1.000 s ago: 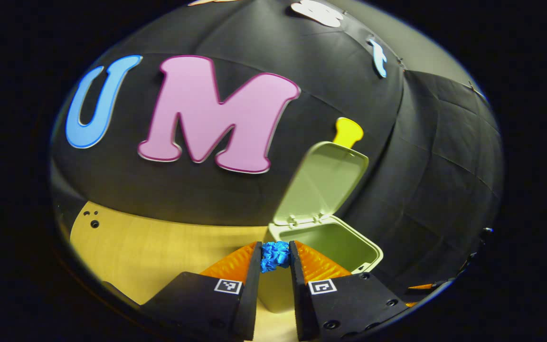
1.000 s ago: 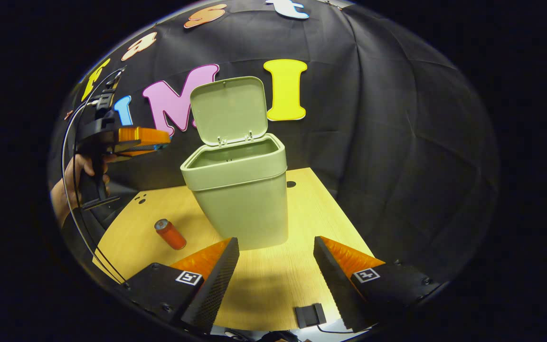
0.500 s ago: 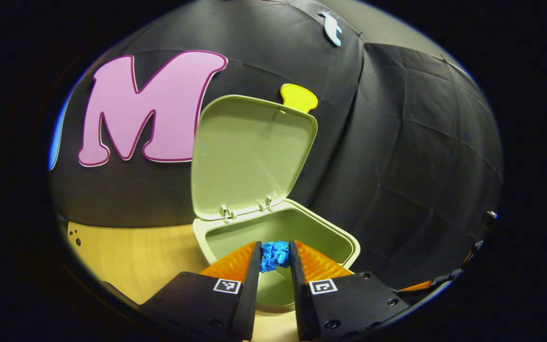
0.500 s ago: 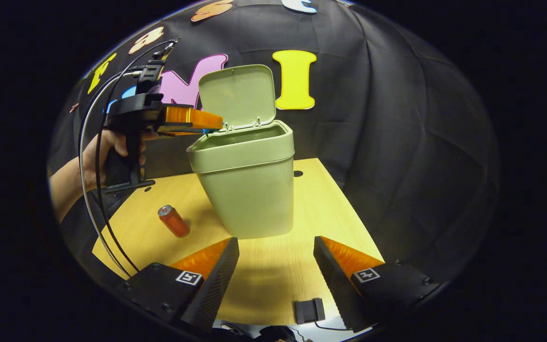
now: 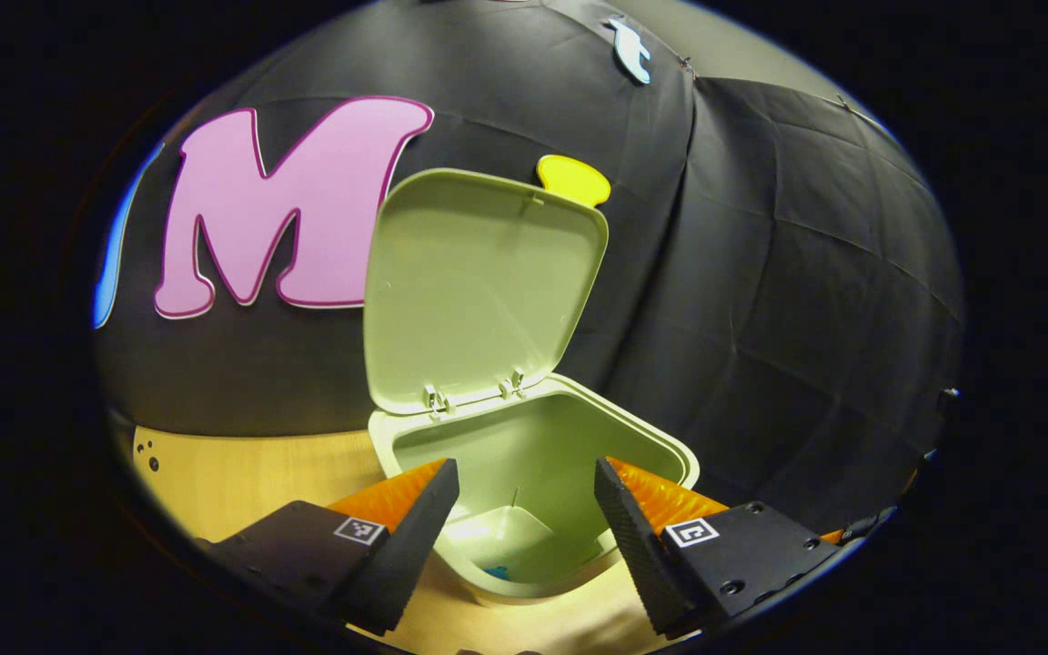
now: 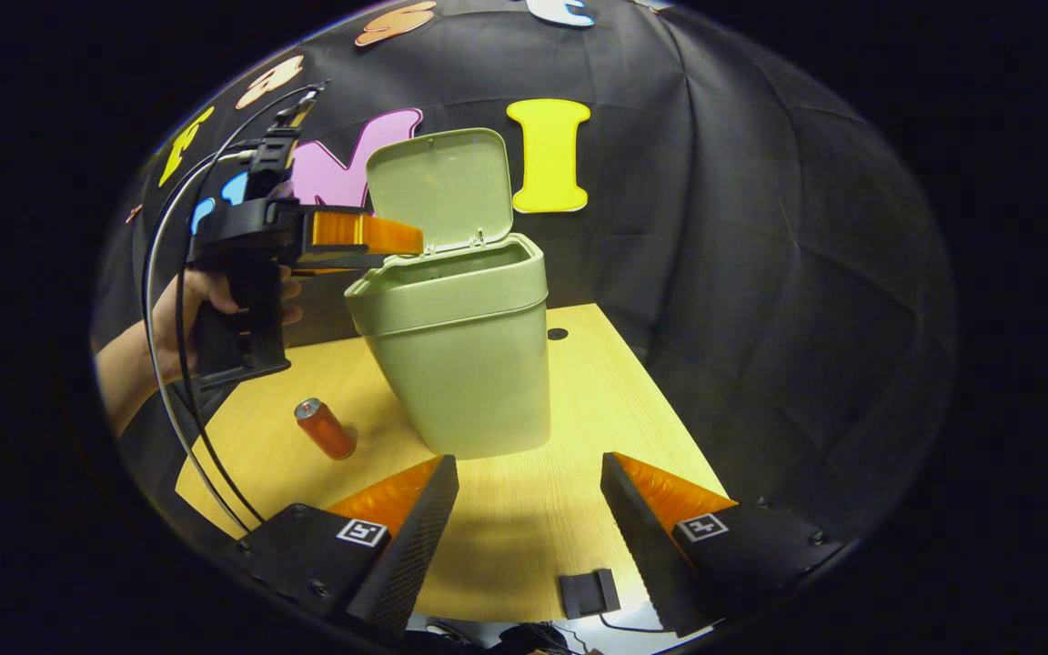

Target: Press the lid of the desktop garbage bin to open it, pick up the crumpled paper on the desktop and throw it into the bin, then pick up the pop can on the desktop and drop it into the bin, and finally close the garbage bin lid.

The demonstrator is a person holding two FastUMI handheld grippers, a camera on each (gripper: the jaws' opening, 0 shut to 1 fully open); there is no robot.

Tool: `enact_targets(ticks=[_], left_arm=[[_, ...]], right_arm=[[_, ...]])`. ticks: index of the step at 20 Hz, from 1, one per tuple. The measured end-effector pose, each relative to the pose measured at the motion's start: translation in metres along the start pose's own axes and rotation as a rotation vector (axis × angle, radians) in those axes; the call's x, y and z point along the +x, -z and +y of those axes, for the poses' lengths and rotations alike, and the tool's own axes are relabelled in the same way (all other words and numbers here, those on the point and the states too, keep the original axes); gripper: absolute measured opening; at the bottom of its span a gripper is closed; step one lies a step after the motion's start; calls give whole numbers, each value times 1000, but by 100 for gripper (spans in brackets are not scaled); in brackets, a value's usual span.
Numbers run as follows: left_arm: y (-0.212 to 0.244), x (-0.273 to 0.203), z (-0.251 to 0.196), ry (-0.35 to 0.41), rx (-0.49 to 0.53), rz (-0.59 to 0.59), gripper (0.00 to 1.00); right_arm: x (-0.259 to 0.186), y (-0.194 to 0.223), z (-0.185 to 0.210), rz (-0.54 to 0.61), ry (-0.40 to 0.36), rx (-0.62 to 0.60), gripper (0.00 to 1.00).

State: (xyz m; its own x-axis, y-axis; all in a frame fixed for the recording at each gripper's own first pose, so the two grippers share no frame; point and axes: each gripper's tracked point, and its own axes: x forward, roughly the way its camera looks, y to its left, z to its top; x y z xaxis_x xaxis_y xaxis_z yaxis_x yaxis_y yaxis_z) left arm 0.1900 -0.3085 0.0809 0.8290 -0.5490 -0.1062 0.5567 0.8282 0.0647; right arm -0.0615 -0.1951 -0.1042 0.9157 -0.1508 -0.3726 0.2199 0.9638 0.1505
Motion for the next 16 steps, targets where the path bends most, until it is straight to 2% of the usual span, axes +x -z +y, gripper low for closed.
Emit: enact_targets(ticks=[3, 6, 8, 16], left_arm=[[-19, -41, 13, -34, 29, -93, 96], [-15, -92, 38, -95, 44, -137, 96], [0, -130, 65, -161, 54, -139, 96], [76, -273, 137, -316, 9, -93, 96]], right_arm=[[-1, -3, 9, -12, -6, -2, 99], [-4, -6, 24, -22, -18, -23, 99], [-7, -8, 38, -28, -28, -42, 99], [-15, -9, 122, -80, -66, -148, 99]])
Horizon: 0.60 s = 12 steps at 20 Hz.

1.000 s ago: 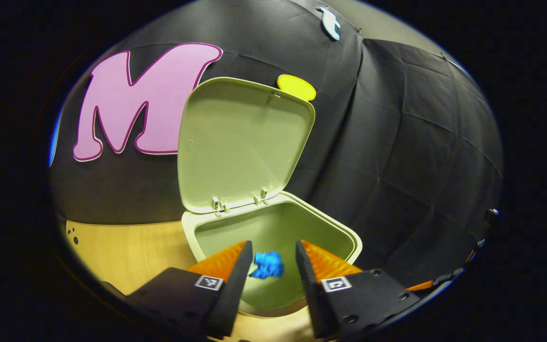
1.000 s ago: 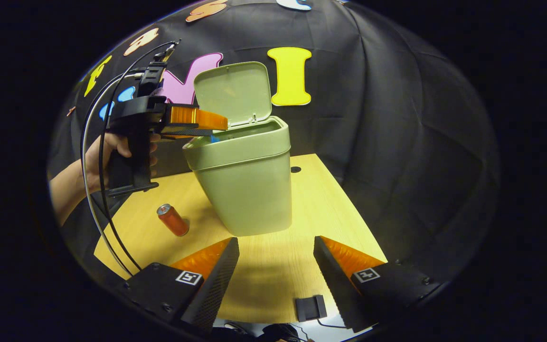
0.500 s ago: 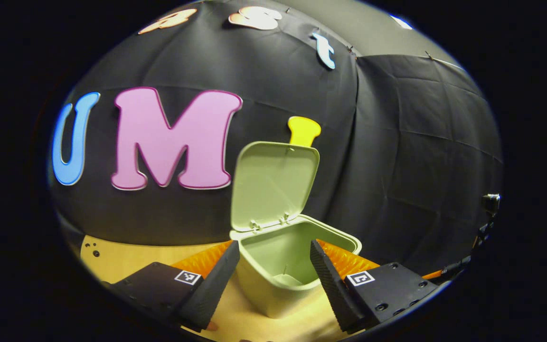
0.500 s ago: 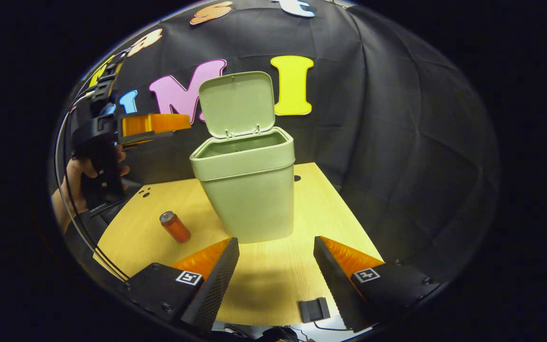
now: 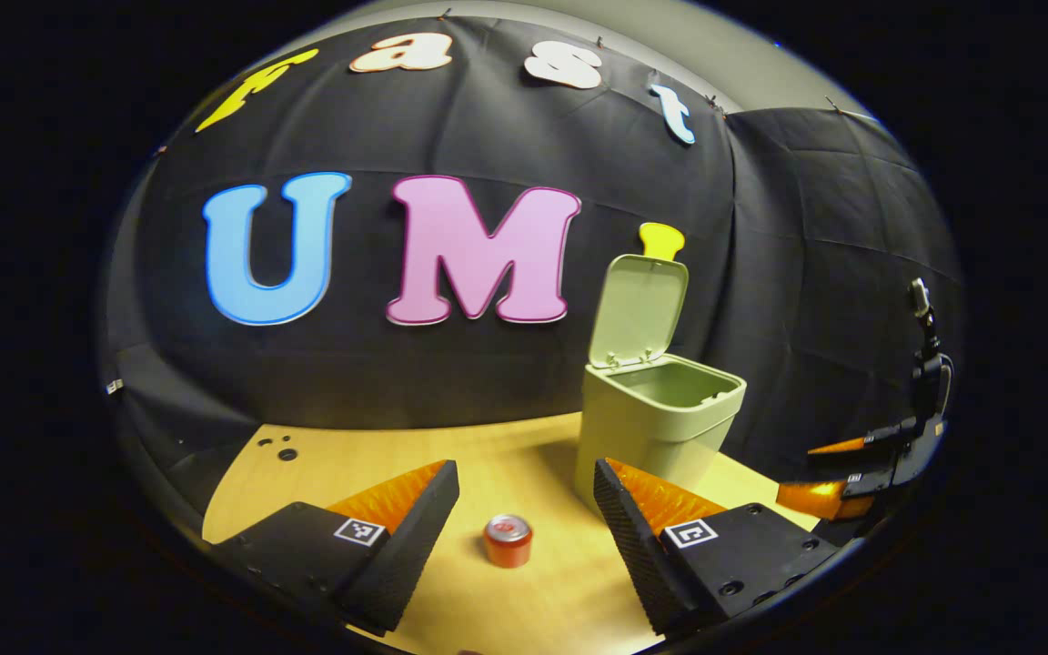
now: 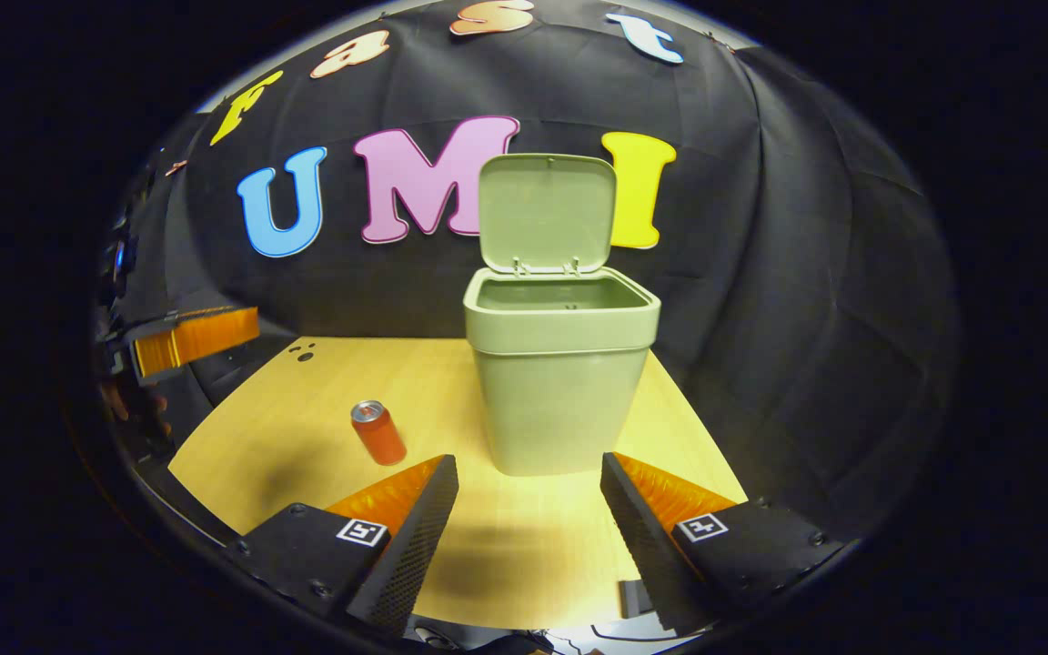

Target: Press the lid of the desktop garbage bin to open it, pick up the crumpled paper on the desktop and throw it into the bin, then pick up the pop can on the desktop and drop it into the bin, and finally close the garbage bin lid.

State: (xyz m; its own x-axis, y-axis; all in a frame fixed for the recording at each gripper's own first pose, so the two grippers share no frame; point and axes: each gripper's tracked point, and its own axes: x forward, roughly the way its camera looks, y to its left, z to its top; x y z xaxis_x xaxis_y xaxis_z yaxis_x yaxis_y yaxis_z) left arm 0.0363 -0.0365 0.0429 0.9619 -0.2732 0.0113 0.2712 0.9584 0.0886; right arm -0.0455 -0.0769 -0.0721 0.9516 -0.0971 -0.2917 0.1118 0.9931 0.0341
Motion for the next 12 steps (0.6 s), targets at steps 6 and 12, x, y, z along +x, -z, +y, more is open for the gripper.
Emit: enact_targets(ticks=[6, 12], left_arm=[[56, -68, 54, -106, -67, 54, 96], [90, -103, 90, -216, -141, 95, 96]], right_arm=[[11, 1, 80, -49, -114, -91, 99], [55, 20, 145, -47, -251, -174, 98]])
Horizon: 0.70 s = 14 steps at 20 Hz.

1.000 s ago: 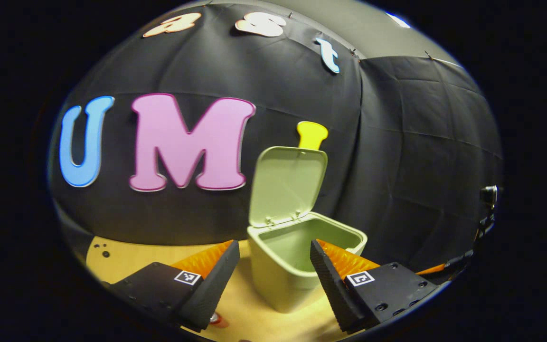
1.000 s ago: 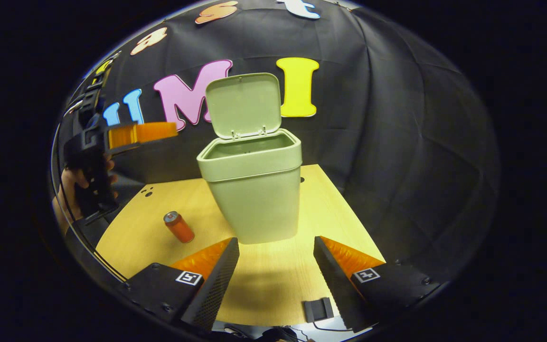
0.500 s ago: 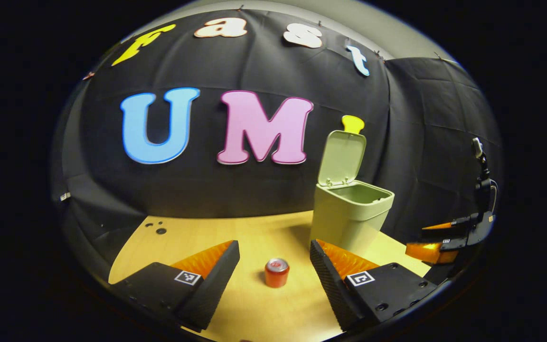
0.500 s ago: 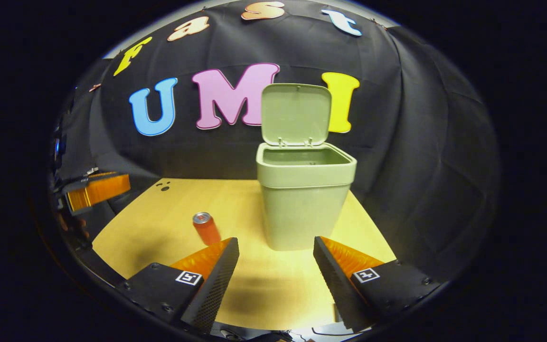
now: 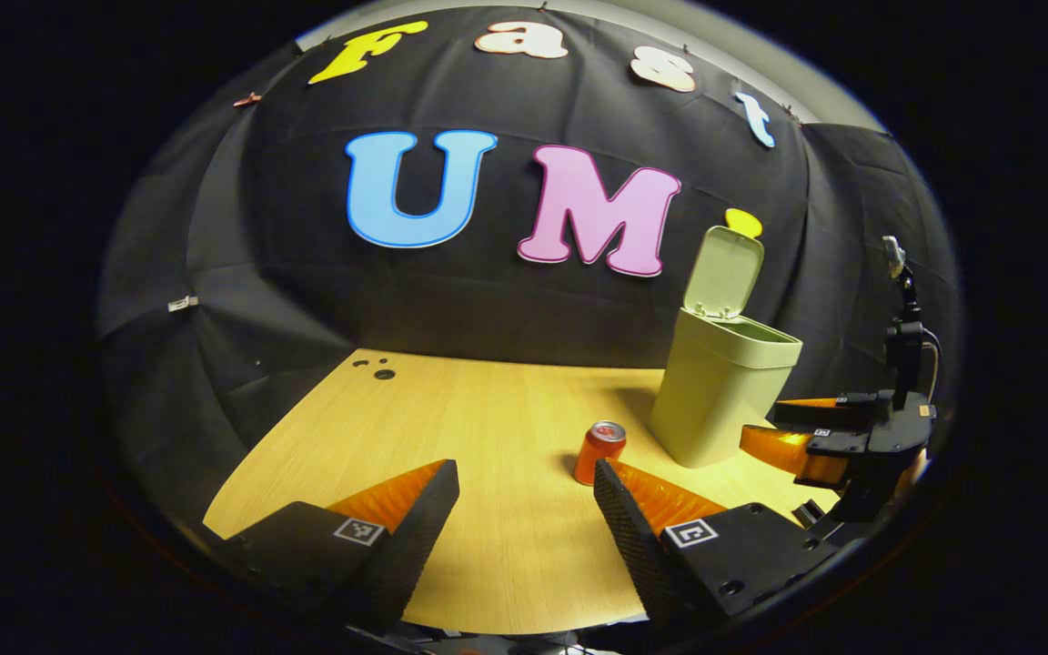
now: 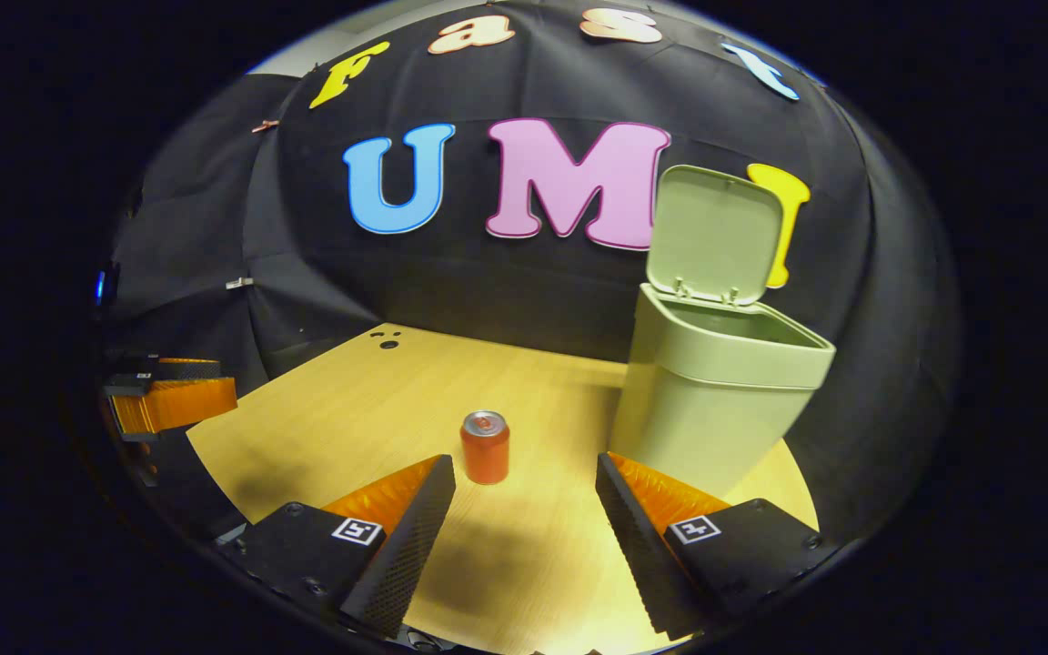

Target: Press the lid of the desktop garbage bin to open it, pick up the crumpled paper on the desktop and throw it into the bin, then pick up the pop can on the desktop and drop it into the bin, and finally close the garbage bin lid.

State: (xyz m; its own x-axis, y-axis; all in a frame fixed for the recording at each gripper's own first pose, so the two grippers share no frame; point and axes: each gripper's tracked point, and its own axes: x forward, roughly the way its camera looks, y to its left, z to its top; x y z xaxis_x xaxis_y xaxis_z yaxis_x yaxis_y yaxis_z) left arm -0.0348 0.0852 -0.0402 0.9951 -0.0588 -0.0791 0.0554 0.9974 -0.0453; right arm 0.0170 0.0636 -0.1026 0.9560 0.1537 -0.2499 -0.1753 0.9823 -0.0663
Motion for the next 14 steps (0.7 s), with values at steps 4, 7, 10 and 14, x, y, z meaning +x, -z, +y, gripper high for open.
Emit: enact_targets(ticks=[4, 7, 10, 14], left_arm=[[21, -5, 24, -79, -38, 62, 96], [30, -4, 40, -142, -50, 113, 96], [33, 0, 50, -190, -73, 139, 96], [39, 9, 54, -233, -122, 180, 96]], right_arm=[[51, 19, 20, 33, -61, -16, 98], [86, 34, 24, 64, -84, -33, 98], [119, 45, 23, 81, -97, -51, 99], [156, 65, 26, 99, -136, -72, 99]])
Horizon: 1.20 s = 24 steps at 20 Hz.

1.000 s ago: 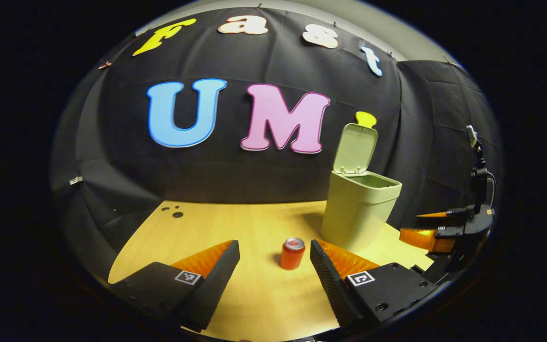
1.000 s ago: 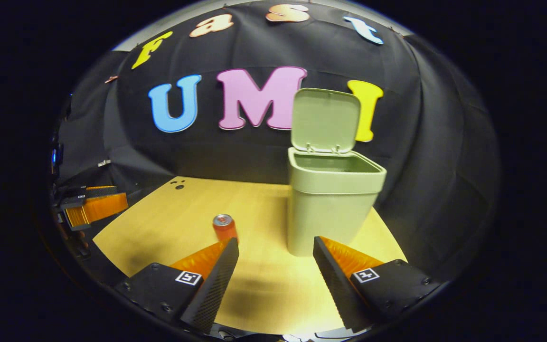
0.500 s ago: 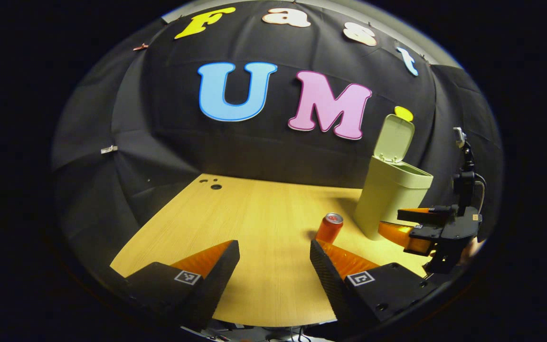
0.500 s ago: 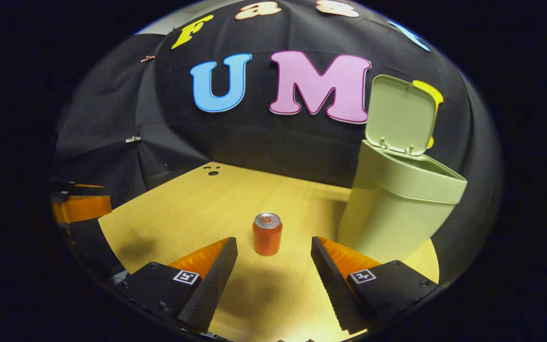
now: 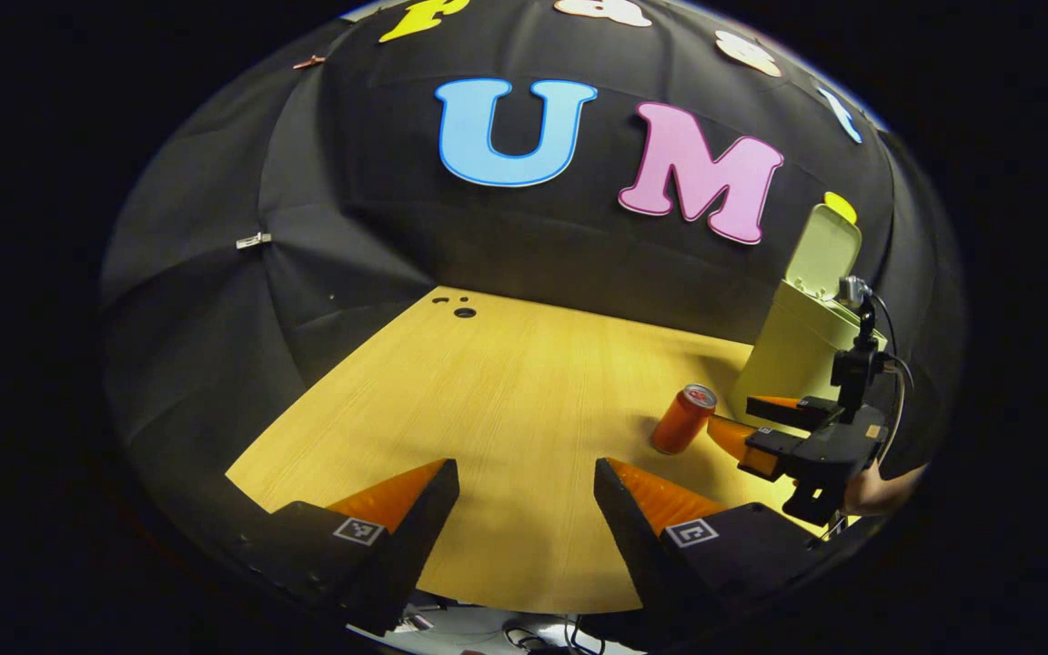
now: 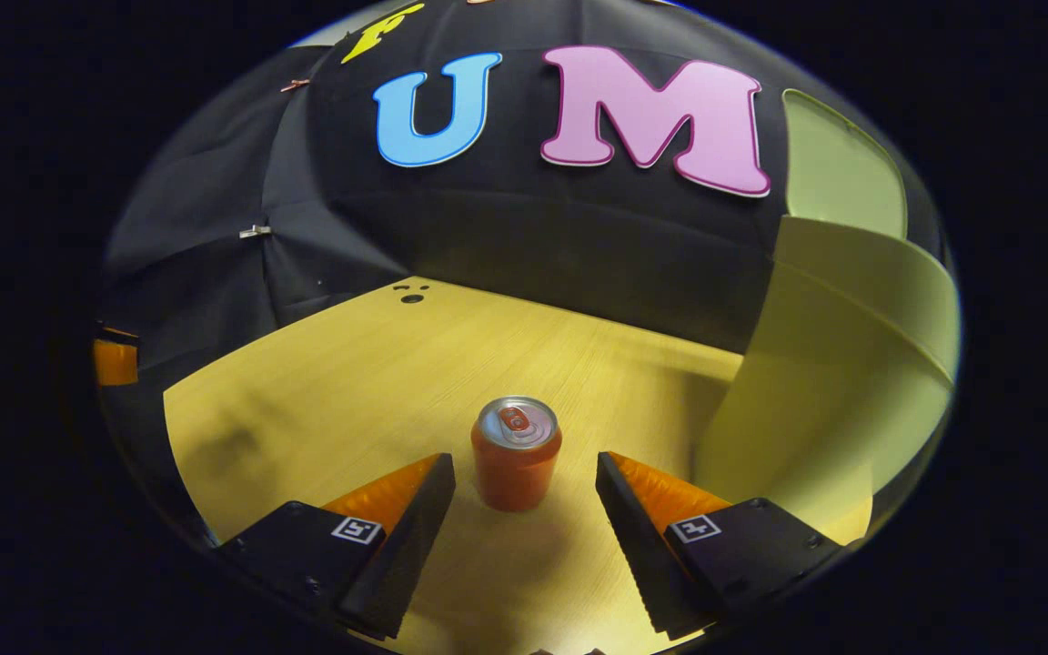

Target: Press the lid of the desktop garbage bin to open it, pick up the crumpled paper on the desktop and throw it into the bin, then pick up the pop can on the desktop and drop it into the bin, and finally close the garbage bin lid.

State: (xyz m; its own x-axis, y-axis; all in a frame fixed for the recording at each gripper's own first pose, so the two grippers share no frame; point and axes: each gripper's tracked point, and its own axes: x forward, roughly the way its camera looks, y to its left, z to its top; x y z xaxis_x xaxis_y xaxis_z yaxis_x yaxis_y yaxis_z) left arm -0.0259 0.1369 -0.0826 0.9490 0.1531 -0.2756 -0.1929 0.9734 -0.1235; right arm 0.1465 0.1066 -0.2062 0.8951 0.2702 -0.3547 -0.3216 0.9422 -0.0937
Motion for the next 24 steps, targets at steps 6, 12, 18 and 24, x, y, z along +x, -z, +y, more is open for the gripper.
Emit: enact_targets(ticks=[6, 12, 18, 24], left_arm=[[-10, 19, -2, -32, -28, 17, 96], [-14, 28, -6, -57, -23, 30, 96], [-3, 32, -17, -54, -34, 53, 96], [1, 37, -28, -40, -39, 62, 96]], right_arm=[[48, 21, 7, 51, -28, -8, 99], [74, 28, 14, 81, -58, -17, 98], [87, 31, 16, 92, -72, -33, 98], [89, 33, 13, 99, -65, -60, 87]])
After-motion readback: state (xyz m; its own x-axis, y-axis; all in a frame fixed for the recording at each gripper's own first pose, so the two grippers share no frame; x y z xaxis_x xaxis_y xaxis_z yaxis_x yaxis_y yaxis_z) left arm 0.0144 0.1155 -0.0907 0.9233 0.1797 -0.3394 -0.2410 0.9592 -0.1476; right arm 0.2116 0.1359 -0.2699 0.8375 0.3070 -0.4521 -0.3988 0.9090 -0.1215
